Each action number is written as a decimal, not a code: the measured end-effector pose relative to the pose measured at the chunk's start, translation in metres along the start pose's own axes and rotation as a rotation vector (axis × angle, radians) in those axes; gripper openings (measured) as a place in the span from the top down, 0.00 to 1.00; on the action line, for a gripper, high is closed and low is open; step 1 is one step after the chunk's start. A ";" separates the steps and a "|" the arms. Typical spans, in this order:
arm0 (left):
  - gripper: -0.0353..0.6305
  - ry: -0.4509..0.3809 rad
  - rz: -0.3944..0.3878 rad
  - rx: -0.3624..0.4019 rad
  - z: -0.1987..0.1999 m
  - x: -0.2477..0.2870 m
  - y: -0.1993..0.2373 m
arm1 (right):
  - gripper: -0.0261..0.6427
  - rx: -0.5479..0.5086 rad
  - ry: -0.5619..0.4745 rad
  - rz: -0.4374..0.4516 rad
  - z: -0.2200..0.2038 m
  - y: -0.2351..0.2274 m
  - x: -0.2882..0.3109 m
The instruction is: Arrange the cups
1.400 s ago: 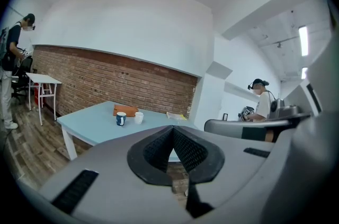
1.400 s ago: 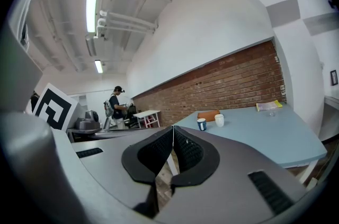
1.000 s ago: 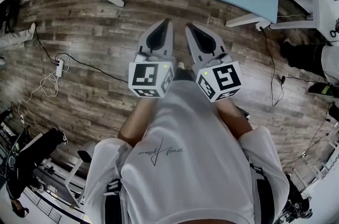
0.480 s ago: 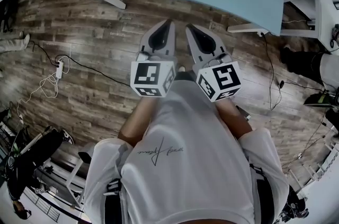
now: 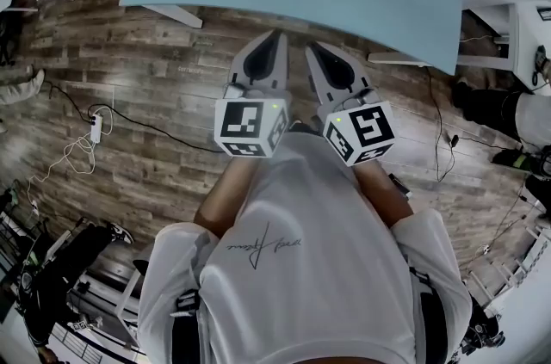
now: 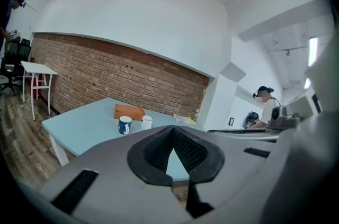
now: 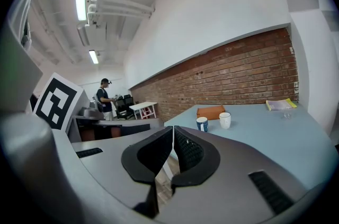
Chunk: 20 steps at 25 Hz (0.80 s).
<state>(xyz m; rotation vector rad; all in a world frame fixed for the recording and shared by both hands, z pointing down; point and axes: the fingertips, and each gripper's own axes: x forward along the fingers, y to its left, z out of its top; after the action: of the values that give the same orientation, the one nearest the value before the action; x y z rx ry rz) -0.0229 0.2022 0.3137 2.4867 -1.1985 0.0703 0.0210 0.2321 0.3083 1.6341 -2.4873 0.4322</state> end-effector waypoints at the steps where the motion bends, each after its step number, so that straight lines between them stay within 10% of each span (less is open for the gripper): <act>1: 0.93 -0.001 -0.006 0.003 0.003 0.003 0.003 | 0.93 -0.001 -0.002 -0.003 0.002 -0.001 0.005; 20: 0.93 -0.041 -0.044 -0.020 0.032 0.026 0.069 | 0.93 -0.026 -0.017 0.010 0.024 0.017 0.082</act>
<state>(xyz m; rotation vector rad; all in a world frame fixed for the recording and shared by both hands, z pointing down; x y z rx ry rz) -0.0630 0.1321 0.3107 2.5070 -1.1537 -0.0040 -0.0260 0.1589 0.3043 1.6238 -2.5036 0.3871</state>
